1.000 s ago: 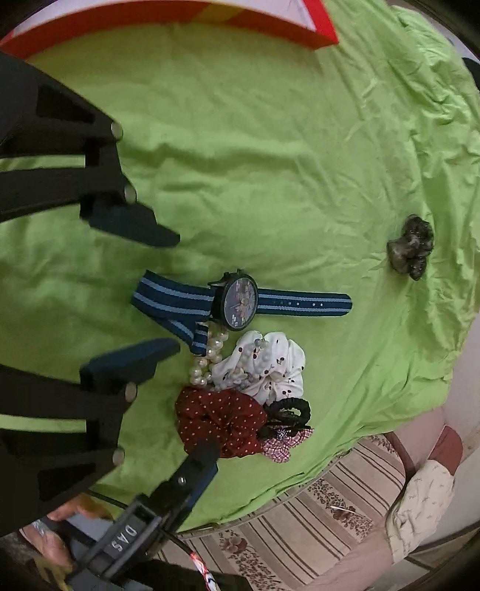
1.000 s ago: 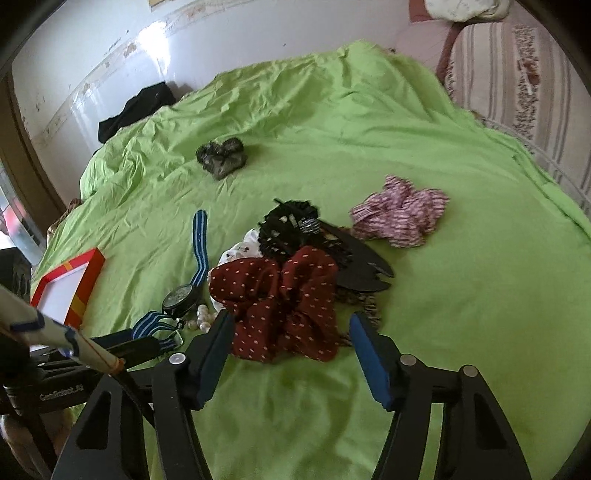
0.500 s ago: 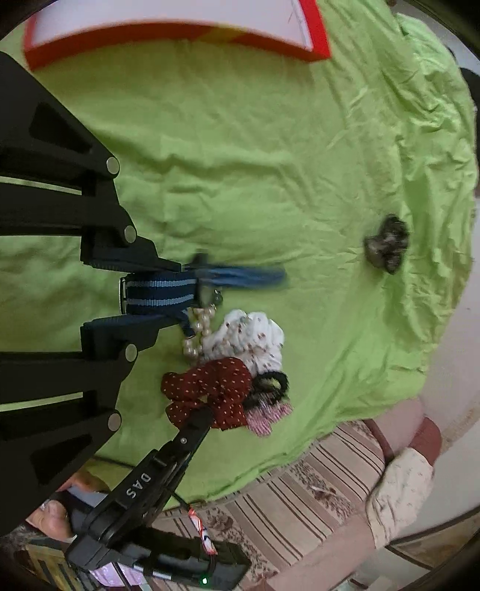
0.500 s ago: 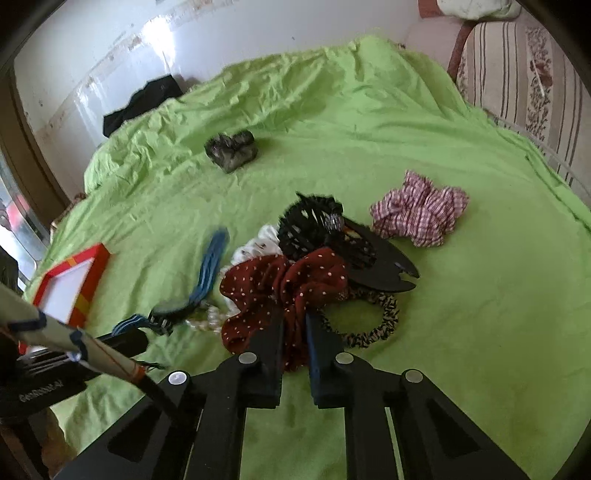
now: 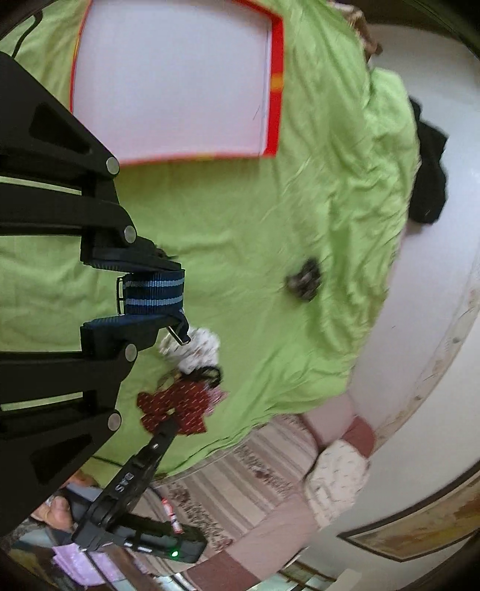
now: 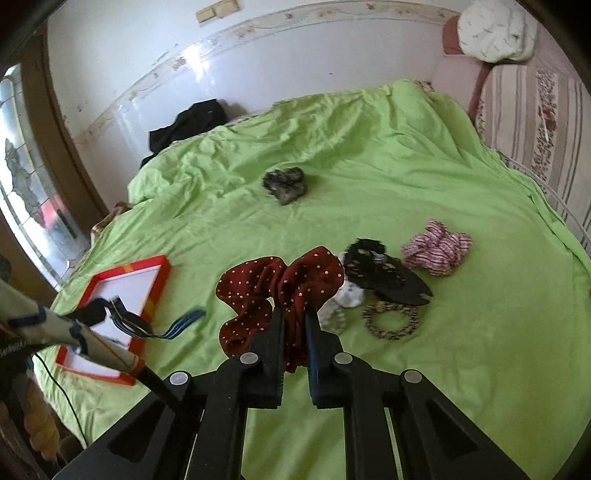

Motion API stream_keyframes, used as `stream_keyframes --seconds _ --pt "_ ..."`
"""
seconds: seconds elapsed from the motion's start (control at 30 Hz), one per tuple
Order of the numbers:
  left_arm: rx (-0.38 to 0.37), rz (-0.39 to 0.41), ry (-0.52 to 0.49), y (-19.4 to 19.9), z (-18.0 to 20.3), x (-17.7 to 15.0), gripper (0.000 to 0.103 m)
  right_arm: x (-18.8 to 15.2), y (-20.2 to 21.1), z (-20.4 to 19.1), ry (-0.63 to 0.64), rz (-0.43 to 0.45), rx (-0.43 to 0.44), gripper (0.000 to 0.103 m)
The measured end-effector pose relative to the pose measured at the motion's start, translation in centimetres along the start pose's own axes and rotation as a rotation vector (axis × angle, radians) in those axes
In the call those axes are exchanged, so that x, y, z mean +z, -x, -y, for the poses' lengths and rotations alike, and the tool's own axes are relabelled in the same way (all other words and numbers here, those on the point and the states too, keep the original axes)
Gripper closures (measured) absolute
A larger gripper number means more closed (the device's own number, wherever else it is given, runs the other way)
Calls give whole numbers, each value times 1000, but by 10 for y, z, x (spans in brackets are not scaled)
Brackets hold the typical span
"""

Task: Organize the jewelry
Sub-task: 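Carry watch and scrunchie into the red-rimmed tray and open both tools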

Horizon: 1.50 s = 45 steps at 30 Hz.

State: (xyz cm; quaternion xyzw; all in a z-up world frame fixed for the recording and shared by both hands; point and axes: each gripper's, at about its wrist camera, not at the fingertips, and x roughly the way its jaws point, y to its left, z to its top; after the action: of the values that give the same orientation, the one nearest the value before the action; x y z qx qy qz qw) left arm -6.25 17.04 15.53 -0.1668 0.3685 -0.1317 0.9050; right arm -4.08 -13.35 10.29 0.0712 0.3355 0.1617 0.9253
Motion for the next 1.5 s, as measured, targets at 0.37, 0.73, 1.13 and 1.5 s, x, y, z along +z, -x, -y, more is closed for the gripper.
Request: stream_keyframes --seconds 0.37,0.73,1.13,1.5 --pt "158 109 74 33 -90 32 84 7 -30 -92 91 -108 137 92" --pt "312 163 219 19 -209 63 85 20 -105 -224 265 -187 189 92" --pt "399 187 365 6 -292 65 84 30 -226 -293 368 -278 91 92" --pt "408 210 395 10 -297 62 62 30 -258 -285 315 -303 39 73"
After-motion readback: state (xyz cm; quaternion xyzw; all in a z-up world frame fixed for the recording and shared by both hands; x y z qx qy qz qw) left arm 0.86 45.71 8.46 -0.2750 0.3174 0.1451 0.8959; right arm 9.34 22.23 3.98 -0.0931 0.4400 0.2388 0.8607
